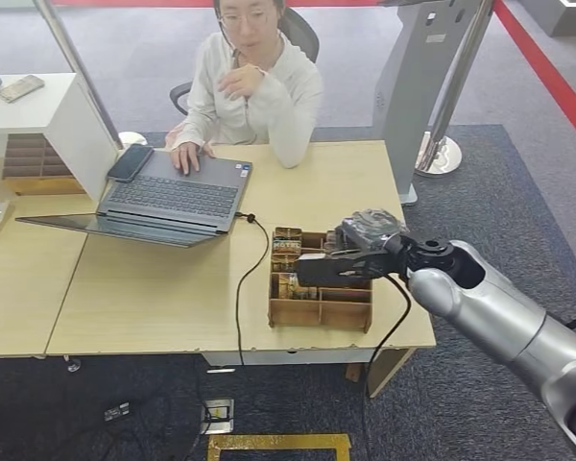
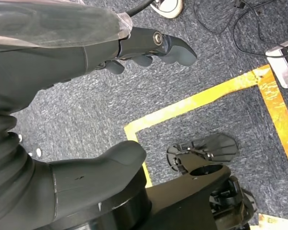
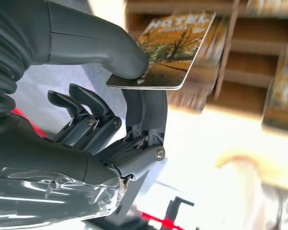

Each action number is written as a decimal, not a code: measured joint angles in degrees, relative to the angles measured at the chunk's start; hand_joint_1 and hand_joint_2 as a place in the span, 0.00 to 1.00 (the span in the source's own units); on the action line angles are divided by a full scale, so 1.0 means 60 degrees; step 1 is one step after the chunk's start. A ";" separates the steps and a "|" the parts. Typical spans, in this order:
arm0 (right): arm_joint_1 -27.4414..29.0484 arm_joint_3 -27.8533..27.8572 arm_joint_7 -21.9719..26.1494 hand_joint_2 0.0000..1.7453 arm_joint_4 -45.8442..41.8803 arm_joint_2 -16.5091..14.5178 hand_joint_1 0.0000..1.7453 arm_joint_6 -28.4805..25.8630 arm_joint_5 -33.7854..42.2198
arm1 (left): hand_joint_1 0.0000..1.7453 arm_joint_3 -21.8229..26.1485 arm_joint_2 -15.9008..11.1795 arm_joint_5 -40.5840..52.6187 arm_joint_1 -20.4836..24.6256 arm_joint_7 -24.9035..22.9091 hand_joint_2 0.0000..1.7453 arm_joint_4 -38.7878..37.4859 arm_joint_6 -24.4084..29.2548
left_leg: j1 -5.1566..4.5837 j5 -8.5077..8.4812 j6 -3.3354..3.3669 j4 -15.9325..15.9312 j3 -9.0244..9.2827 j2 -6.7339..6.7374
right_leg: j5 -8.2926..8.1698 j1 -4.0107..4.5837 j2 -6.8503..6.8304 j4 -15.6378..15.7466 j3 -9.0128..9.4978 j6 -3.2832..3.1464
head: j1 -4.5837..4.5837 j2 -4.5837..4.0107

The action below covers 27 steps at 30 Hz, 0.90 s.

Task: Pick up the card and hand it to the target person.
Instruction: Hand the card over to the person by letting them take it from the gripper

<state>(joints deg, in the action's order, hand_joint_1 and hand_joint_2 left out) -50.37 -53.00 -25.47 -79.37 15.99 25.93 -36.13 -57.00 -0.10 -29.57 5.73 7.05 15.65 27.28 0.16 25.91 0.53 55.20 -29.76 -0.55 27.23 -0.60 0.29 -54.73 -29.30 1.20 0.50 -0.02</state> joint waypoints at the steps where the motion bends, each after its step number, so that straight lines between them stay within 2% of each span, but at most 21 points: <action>1: -0.0197 -0.0065 -0.0078 1.00 -0.0133 0.0109 1.00 -0.0061 0.0082 | 0.00 -0.0010 -0.0001 -0.0003 0.0004 0.0034 1.00 -0.0005 0.0000 | 0.0000 0.0000 0.0000 0.0000 0.0000 -0.0001 | 0.0000 0.0000 0.0000 0.0000 0.0000 0.0000 | -0.0002 0.0000; 7: -0.0839 -0.0320 -0.0724 1.00 -0.0740 0.0505 1.00 -0.1000 -0.0239 | 0.00 -0.0046 -0.0001 -0.0068 0.0007 0.0107 1.00 -0.0015 0.0056 | 0.0000 0.0000 0.0000 0.0000 -0.0001 -0.0001 | 0.0000 0.0001 -0.0001 0.0000 0.0001 0.0000 | 0.0003 0.0000; 13: -0.0586 -0.0485 -0.0865 1.00 -0.0811 0.0463 1.00 -0.2605 -0.1237 | 0.00 -0.0047 0.0024 -0.0179 0.0005 0.0086 1.00 -0.0018 0.0140 | 0.0001 0.0000 0.0000 -0.0004 -0.0012 -0.0007 | 0.0001 0.0007 -0.0007 0.0000 0.0005 0.0000 | -0.0005 0.0000; 21: -0.0055 -0.0646 -0.0814 1.00 0.0710 -0.0694 1.00 -0.5051 -0.3437 | 0.00 -0.0144 0.0096 0.0025 0.0116 -0.0132 1.00 -0.0021 0.0190 | 0.0002 -0.0010 -0.0010 -0.0006 -0.0032 -0.0033 | 0.0001 0.0013 -0.0023 -0.0005 -0.0001 -0.0001 | 0.0001 0.0000; 27: -0.0499 -0.0660 -0.0853 1.00 0.2453 -0.1674 1.00 -0.5877 -0.4279 | 0.00 -0.0290 0.0131 0.0298 0.0308 -0.0308 1.00 -0.0022 0.0061 | 0.0002 -0.0015 -0.0009 -0.0006 -0.0039 -0.0036 | 0.0000 0.0014 -0.0027 -0.0009 -0.0006 -0.0002 | -0.0001 0.0000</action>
<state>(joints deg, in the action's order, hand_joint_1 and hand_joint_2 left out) -53.36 -56.96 -30.58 -64.65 5.95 -9.33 -61.80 -58.75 0.68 -27.78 7.58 5.20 15.52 27.64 0.18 25.82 0.48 55.16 -29.99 -0.77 27.23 -0.52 0.13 -54.78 -29.34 1.19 0.50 -0.02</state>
